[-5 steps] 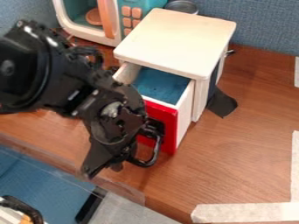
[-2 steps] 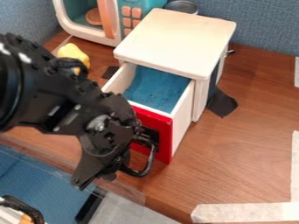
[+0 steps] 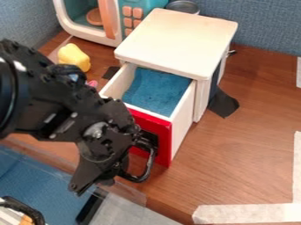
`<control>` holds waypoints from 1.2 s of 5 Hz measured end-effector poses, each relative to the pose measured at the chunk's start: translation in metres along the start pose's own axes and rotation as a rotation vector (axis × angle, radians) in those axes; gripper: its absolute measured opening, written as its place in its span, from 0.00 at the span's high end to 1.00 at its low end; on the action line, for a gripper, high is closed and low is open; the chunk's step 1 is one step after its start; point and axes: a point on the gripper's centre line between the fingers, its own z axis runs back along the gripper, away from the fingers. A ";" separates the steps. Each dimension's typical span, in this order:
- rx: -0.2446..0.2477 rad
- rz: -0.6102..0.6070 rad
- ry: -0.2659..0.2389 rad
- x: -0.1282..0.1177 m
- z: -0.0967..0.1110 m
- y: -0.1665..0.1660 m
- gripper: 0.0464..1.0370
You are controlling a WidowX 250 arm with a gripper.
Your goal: Open the drawer
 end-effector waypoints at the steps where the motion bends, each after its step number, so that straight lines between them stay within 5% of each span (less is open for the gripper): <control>1: 0.004 -0.002 0.000 0.000 0.000 0.001 0.79; 2: 0.017 -0.006 -0.006 0.001 0.001 0.004 0.74; 4: -0.003 -0.071 -0.001 0.000 0.014 0.004 0.14; 5: -0.028 -0.068 -0.002 0.007 0.026 0.004 0.02; 6: -0.039 -0.138 0.010 0.016 0.043 0.008 0.03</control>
